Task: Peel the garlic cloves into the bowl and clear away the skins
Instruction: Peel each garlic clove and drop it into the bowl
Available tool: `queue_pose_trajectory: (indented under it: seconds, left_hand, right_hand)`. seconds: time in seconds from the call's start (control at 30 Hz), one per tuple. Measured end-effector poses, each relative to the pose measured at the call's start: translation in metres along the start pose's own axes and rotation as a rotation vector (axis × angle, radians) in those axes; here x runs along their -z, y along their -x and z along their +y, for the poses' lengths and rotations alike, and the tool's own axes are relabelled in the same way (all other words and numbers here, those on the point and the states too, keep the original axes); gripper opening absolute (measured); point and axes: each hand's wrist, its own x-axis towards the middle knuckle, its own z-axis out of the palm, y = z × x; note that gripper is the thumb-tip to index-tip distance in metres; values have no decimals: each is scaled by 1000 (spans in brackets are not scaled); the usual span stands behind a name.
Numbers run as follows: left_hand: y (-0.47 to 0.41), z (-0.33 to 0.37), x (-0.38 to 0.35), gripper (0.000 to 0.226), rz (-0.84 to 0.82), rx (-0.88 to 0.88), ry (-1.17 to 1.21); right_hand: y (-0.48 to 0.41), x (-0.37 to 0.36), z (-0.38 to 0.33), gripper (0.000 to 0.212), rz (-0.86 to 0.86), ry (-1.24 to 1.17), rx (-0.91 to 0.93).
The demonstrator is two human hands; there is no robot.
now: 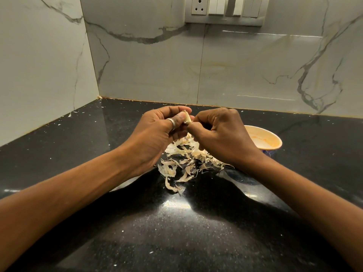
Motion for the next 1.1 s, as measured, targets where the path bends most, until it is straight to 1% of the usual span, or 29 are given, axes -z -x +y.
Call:
queue_pose_trajectory:
  seconds: [0.27, 0.43, 0.7, 1.0, 1.1]
  left_hand:
    - [-1, 1, 1, 18, -3, -35, 7]
    - [-2, -1, 1, 18, -3, -46, -15]
    - [-3, -1, 0, 18, 1, -42, -27]
    - [-1, 2, 0, 18, -3, -14, 20]
    - [1, 3, 0, 20, 9, -18, -7]
  right_hand:
    - [-1, -1, 0, 45, 24, 31, 14]
    - [0, -2, 1, 46, 44, 70, 46]
    - [-1, -1, 1, 41, 43, 74, 59]
    - [-1, 1, 2, 36, 24, 28, 46]
    - [-1, 1, 5, 35, 27, 34, 47]
